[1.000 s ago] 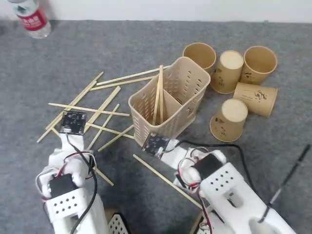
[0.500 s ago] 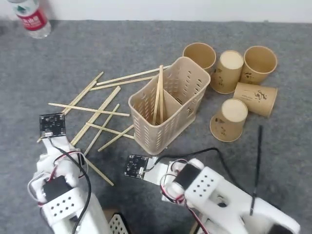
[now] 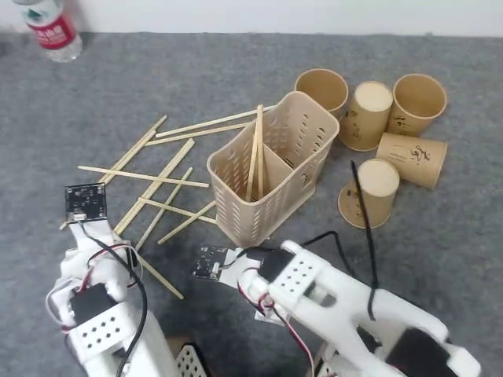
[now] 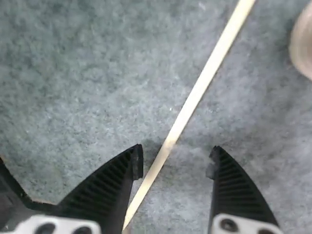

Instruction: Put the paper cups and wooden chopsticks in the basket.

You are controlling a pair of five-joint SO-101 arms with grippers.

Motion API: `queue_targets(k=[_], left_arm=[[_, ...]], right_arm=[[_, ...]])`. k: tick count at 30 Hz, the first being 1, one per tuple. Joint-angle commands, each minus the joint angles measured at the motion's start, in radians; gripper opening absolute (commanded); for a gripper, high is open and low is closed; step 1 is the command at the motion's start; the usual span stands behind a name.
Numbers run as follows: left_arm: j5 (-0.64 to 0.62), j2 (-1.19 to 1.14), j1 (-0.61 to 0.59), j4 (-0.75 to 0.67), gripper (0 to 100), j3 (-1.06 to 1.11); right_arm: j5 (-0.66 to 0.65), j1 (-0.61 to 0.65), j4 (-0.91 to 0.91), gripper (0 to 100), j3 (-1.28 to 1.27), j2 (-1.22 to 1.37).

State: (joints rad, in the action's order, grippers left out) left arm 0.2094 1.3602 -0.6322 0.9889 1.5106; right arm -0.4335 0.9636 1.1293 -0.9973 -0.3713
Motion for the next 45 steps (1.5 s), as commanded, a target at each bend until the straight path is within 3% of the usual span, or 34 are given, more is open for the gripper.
queue_targets(k=[1,4,9,18,29,33,36,42,45], left_arm=[[-0.011,0.014,-0.008,-0.025,15,-0.005],[-0.011,0.014,-0.008,-0.025,15,-0.005],[-0.011,0.014,-0.008,-0.025,15,-0.005],[-0.011,0.014,-0.008,-0.038,15,0.002],[-0.011,0.015,-0.006,-0.038,15,0.002],[-0.011,0.015,-0.006,-0.038,15,0.002],[-0.011,0.015,-0.006,-0.038,15,0.002],[-0.011,0.015,-0.006,-0.038,15,0.002],[-0.011,0.015,-0.006,-0.038,15,0.002]], right_arm=[[-0.057,-0.004,0.05,21.1,0.092,0.064],[-0.114,-0.028,0.059,17.4,0.124,0.139],[-0.181,-0.082,0.053,0.2,0.18,0.243],[-0.238,-0.17,0.076,0.7,0.255,0.226],[-0.255,-0.17,0.565,0.7,0.552,-0.222],[-0.245,-0.182,0.647,0.7,0.624,-0.312],[-0.245,-0.222,0.607,2.4,0.526,-0.311],[-0.253,-0.255,0.337,28.9,0.209,-0.254],[-0.253,-0.251,0.13,29.5,0.095,-0.249]])
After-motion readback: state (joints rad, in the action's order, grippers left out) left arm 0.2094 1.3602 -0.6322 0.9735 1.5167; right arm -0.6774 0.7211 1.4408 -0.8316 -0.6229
